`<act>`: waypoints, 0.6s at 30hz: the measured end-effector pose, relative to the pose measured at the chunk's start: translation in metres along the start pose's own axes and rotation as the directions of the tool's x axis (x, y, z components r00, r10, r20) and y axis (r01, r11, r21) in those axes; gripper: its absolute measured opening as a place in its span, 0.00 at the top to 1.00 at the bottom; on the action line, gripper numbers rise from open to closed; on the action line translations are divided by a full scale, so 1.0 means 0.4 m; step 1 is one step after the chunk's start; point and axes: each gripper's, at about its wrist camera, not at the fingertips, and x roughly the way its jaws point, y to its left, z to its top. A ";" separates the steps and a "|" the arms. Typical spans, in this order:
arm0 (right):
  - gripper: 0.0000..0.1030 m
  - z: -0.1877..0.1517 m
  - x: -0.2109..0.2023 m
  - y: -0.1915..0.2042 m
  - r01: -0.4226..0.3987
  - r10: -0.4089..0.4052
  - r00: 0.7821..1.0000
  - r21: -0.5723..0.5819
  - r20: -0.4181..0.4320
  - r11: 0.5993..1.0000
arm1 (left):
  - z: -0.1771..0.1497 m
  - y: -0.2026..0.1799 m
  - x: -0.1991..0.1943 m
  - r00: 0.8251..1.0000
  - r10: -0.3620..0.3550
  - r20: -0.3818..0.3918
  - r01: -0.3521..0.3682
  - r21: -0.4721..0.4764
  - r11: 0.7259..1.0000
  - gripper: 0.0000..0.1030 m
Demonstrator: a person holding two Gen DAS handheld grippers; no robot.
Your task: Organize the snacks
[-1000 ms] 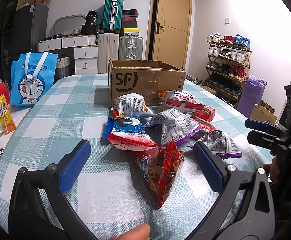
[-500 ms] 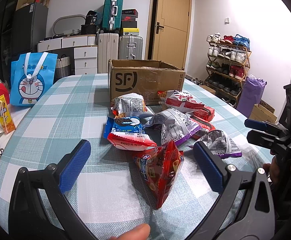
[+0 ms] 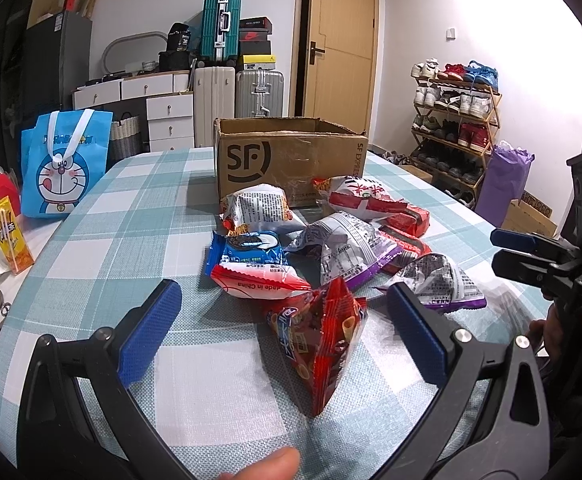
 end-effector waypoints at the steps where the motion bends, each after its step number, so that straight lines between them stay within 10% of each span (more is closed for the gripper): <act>1: 0.00 0.007 0.001 -0.003 0.005 -0.005 1.000 0.001 -0.004 1.000 | -0.011 -0.015 0.006 1.000 0.002 -0.007 -0.002 0.001 1.000 0.01; 10: 0.00 0.035 0.027 0.005 0.109 -0.109 0.990 -0.007 -0.084 0.994 | 0.002 -0.029 0.007 0.999 0.016 -0.047 -0.016 0.003 1.000 0.01; 18: 0.00 0.038 0.089 0.016 -0.004 0.016 0.980 0.060 -0.198 0.998 | -0.011 -0.051 0.056 0.988 -0.008 -0.156 0.011 0.018 1.000 0.01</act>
